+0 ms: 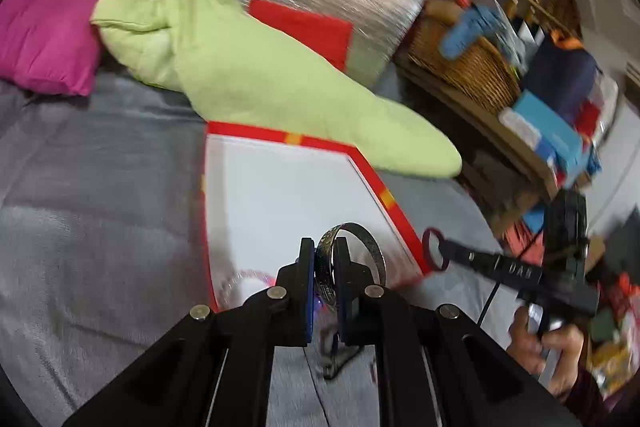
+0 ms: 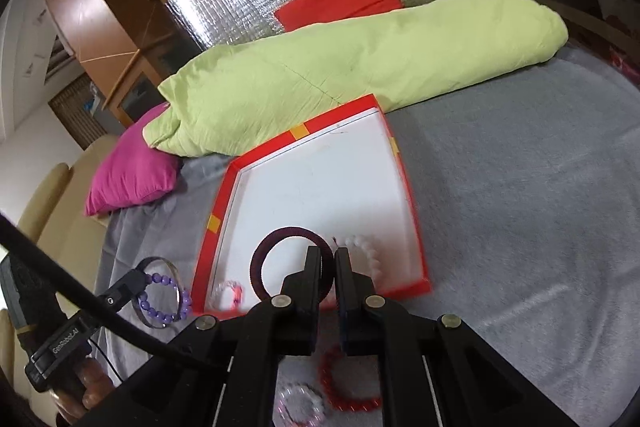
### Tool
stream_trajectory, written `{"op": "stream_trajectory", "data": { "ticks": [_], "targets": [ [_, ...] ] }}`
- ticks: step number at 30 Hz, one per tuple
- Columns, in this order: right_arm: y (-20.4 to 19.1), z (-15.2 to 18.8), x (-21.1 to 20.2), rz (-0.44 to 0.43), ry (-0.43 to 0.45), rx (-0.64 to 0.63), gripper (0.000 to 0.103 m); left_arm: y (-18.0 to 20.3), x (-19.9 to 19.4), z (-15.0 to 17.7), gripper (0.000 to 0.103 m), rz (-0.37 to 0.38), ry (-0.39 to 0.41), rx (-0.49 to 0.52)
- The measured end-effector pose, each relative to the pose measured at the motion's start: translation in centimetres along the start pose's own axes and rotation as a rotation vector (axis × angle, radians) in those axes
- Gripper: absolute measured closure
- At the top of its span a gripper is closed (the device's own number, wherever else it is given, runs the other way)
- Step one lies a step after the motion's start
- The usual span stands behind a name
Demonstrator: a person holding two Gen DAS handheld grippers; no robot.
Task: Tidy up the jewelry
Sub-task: 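Carry the silver bangle and dark red ring into the box and release both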
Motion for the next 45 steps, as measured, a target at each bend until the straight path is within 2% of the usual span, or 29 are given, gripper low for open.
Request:
{"op": "stream_trajectory", "data": {
  "ticks": [7,9,15,19,22,25,27,31,36,37,39,40,41,45],
  "targets": [
    [-0.5,-0.7,4.5,0.012,-0.034,0.013,0.095,-1.1,2.1,-1.4,0.094,0.028,-0.02,-0.089],
    [-0.8,-0.7,5.2,0.007,-0.045,0.007,0.095,-1.1,2.0,-1.6,0.094,0.037,-0.02,-0.088],
    [-1.2,-1.0,4.3,-0.008,-0.022,-0.001,0.095,1.0,0.3,-0.4,0.093,0.103,-0.038,0.004],
    [-0.9,-1.0,3.2,0.001,-0.011,0.002,0.095,2.9,-0.8,3.1,0.093,0.129,-0.116,0.114],
    [-0.6,-1.1,2.3,0.006,-0.003,0.01,0.095,3.4,-0.2,6.7,0.093,0.085,-0.207,0.203],
    [-0.4,-1.1,1.5,0.009,0.009,0.012,0.095,1.8,1.4,9.3,0.093,-0.032,-0.291,0.257],
    [-0.5,-1.2,1.2,0.008,0.013,0.012,0.095,0.1,1.8,10.0,0.092,-0.084,-0.324,0.25],
    [-0.6,-1.3,1.1,0.016,0.015,-0.008,0.095,-3.1,1.3,9.4,0.078,-0.183,-0.306,0.215],
    [-0.3,-1.3,1.1,0.021,0.011,-0.007,0.095,-4.1,0.0,8.6,0.076,-0.201,-0.264,0.221],
    [-0.2,-1.4,1.1,0.022,0.01,-0.006,0.095,-3.9,-0.1,8.6,0.073,-0.197,-0.257,0.232],
    [-0.2,-1.3,1.3,0.024,0.008,-0.009,0.095,-3.0,-0.2,8.9,0.055,-0.182,-0.254,0.266],
    [-0.3,-1.2,1.4,0.022,0.004,-0.009,0.095,-2.7,-0.5,9.0,0.038,-0.181,-0.253,0.28],
    [-0.4,-1.1,1.6,0.021,0.0,-0.01,0.095,-2.2,-0.5,9.3,0.031,-0.182,-0.249,0.302],
    [-0.7,-0.8,1.9,0.018,-0.011,-0.016,0.095,-0.5,0.3,10.5,0.027,-0.204,-0.263,0.391]
  ]
}}
Point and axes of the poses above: each gripper's, at about its wrist camera, not at the fingertips, and x roughly the way its jaws point, y to its right, z to its underside, the point moved 9 cm from there along x, roughly the way its jaws point, and after that the axes turned 15 degrees about -z, right-handed, at the moved point
